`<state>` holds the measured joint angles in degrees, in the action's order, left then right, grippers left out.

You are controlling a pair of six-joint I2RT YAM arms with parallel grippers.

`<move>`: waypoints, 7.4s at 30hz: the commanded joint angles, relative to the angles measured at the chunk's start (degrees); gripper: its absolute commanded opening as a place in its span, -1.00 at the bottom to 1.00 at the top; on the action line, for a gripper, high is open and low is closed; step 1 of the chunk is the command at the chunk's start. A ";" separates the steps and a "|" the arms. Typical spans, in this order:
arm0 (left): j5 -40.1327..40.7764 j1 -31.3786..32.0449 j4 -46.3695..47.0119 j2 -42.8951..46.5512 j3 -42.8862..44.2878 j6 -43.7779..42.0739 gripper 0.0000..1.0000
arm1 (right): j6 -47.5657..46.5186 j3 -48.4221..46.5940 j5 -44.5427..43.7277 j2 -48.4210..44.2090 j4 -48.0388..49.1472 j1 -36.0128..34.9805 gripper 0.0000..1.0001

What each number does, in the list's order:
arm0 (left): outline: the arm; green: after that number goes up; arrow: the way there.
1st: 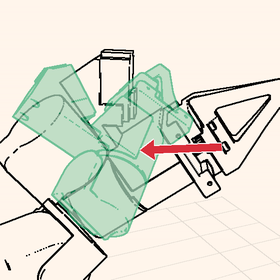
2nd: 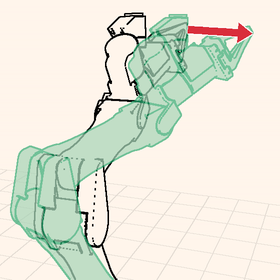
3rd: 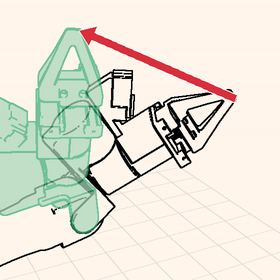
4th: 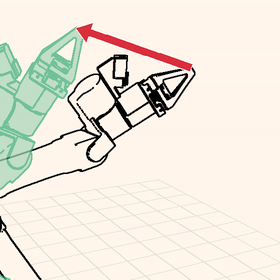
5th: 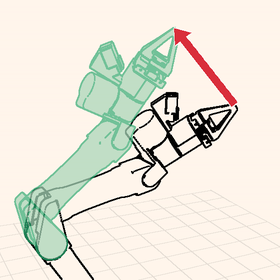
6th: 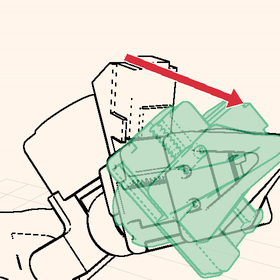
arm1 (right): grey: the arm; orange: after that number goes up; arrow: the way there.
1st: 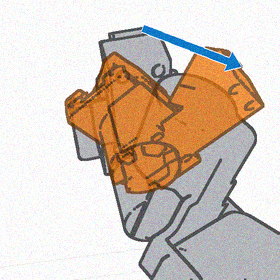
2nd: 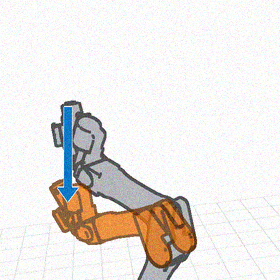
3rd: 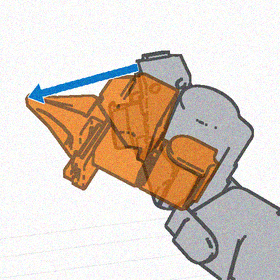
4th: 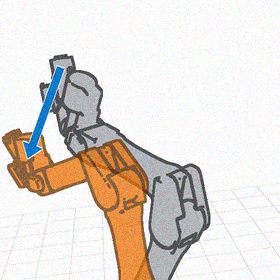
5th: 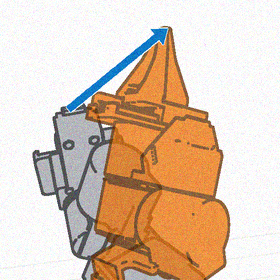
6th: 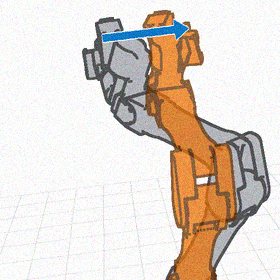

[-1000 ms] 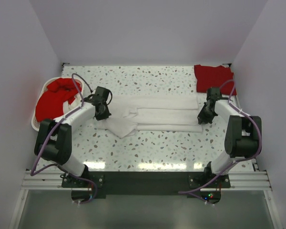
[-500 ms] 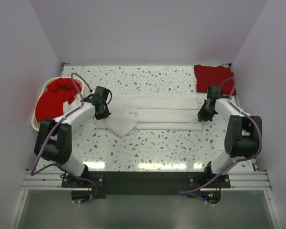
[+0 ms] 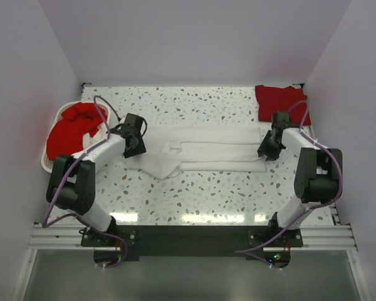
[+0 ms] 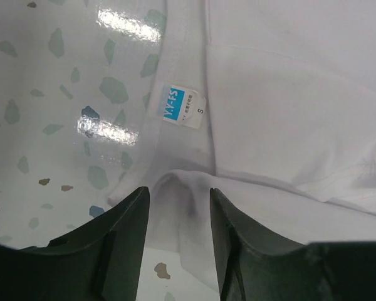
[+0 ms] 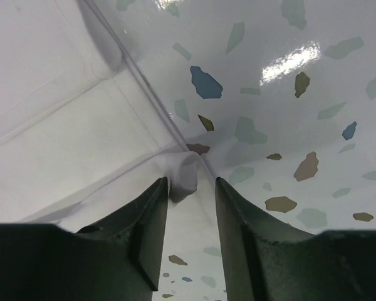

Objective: Fold and stack the t-shirts
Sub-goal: Fold the tshirt

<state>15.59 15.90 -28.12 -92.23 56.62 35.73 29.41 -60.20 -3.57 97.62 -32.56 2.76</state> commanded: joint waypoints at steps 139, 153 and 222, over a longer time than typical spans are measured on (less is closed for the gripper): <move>6.73 5.28 12.39 26.13 -14.17 -10.50 0.87 | -9.11 -1.93 10.25 2.57 13.13 -24.22 -0.31; 3.48 5.28 12.74 22.88 -13.55 -11.29 0.88 | -11.03 -8.70 13.24 7.85 12.96 -17.27 -0.21; -5.40 2.29 2.19 -16.94 22.83 10.15 -0.85 | -7.00 -10.89 28.61 10.48 28.59 -29.39 0.05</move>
<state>10.20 19.05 -25.50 -109.62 77.38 45.89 19.73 -67.99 21.08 106.52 -10.57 -25.91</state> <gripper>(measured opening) 0.076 0.534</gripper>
